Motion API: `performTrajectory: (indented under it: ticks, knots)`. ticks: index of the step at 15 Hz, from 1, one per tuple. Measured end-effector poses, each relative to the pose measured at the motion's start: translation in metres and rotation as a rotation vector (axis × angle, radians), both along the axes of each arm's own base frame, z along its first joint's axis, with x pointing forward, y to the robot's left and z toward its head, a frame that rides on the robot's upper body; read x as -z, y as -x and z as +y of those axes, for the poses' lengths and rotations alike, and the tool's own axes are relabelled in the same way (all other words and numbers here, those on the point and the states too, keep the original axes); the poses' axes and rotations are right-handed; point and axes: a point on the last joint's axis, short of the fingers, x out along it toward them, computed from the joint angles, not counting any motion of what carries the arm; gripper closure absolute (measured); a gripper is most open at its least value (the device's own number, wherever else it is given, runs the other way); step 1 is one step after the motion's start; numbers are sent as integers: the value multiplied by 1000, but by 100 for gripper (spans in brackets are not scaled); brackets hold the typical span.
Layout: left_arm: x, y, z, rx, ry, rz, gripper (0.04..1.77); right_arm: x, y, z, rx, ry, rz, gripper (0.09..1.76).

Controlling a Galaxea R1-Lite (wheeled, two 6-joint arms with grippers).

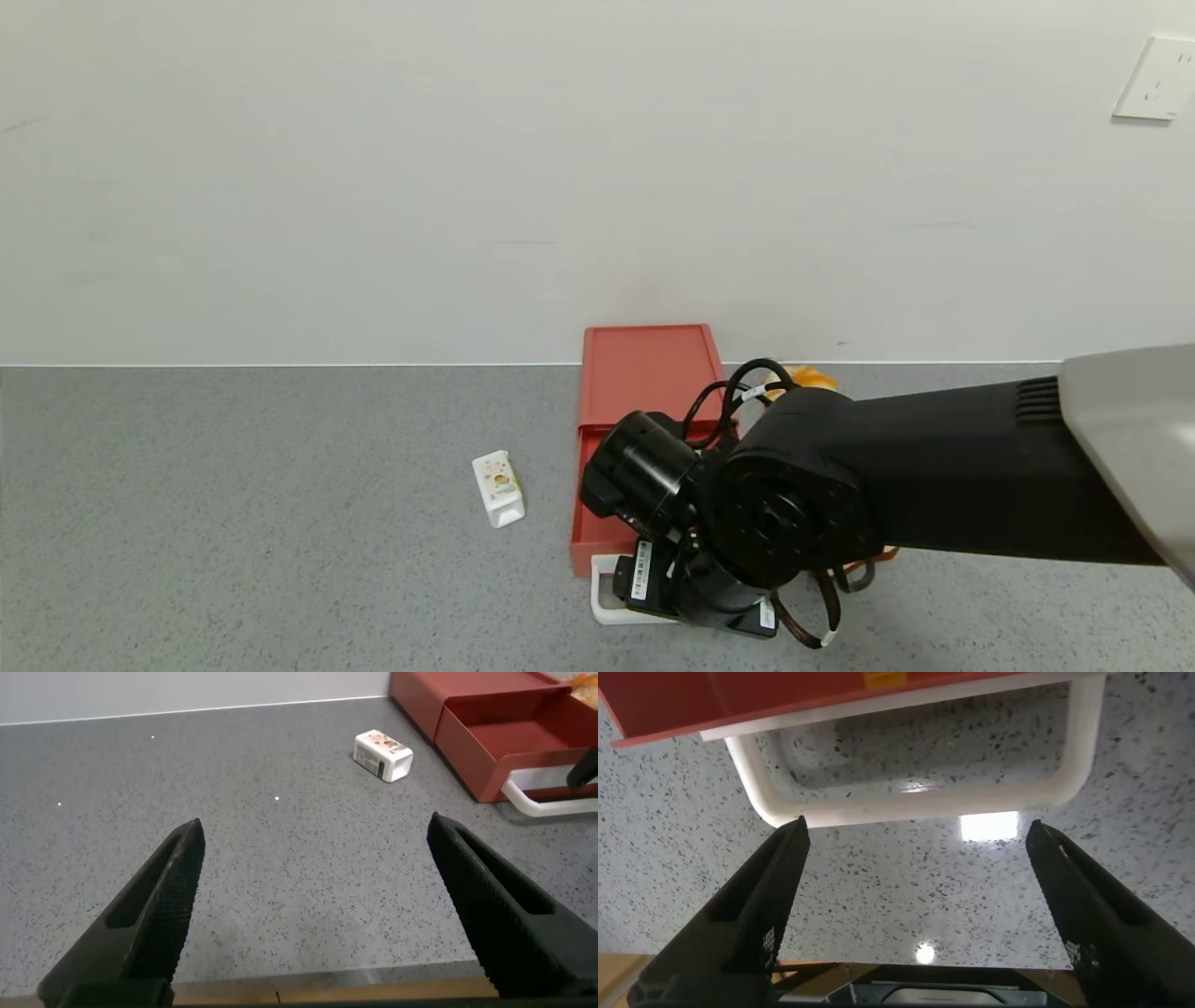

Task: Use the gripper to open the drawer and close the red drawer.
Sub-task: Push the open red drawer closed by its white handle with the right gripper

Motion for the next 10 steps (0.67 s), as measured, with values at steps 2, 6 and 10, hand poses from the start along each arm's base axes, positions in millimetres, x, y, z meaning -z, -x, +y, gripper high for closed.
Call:
performTrajectory:
  ticks: [2,6,10]
  knots:
    - [0,0,0,0,0,0,9,2,-2,3,-1,0,-2,14]
    - [0,0,0,0,0,0,9,11,-6,8,21,16,-4,14]
    - [0,0,0,0,0,1,9,14,-4,10,19,28,9,14]
